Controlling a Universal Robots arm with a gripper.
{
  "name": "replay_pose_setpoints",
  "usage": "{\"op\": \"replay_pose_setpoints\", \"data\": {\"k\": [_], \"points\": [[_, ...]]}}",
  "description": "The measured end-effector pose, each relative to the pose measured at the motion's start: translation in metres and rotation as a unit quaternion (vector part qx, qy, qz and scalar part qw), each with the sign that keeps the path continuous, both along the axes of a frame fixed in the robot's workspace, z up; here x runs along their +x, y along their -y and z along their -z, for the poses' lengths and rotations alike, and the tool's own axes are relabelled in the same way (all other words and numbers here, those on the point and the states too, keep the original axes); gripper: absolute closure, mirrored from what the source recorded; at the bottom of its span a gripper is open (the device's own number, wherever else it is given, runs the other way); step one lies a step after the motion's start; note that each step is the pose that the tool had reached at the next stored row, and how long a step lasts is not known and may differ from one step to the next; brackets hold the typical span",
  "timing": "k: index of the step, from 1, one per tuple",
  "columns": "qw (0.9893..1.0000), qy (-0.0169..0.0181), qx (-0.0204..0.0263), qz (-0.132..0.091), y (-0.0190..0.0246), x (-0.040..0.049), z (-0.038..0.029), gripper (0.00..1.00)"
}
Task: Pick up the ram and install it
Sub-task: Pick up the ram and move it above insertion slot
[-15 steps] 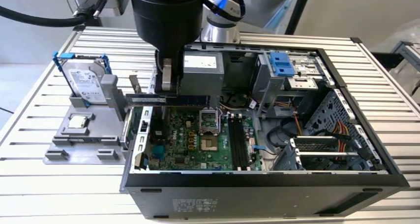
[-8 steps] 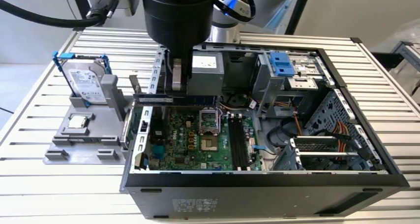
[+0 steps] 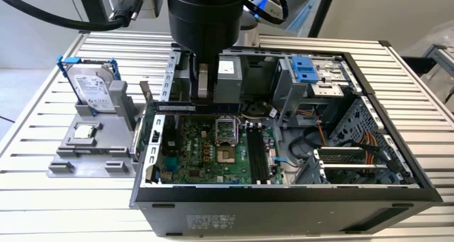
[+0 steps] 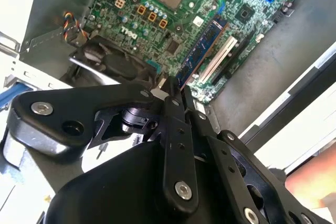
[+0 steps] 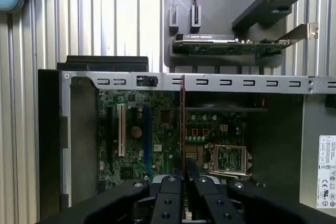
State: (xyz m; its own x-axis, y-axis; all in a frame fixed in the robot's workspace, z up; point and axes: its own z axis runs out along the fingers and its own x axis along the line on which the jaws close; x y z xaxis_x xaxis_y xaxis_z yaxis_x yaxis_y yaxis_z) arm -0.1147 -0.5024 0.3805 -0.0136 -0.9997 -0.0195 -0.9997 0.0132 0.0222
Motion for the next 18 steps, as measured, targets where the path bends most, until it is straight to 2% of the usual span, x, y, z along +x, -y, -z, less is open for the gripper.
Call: {"op": "replay_pose_setpoints", "data": {"k": [18], "points": [[1.0000, 0.0000, 0.0000, 0.000, 0.0000, 0.0246, 0.0000, 1.00]]}}
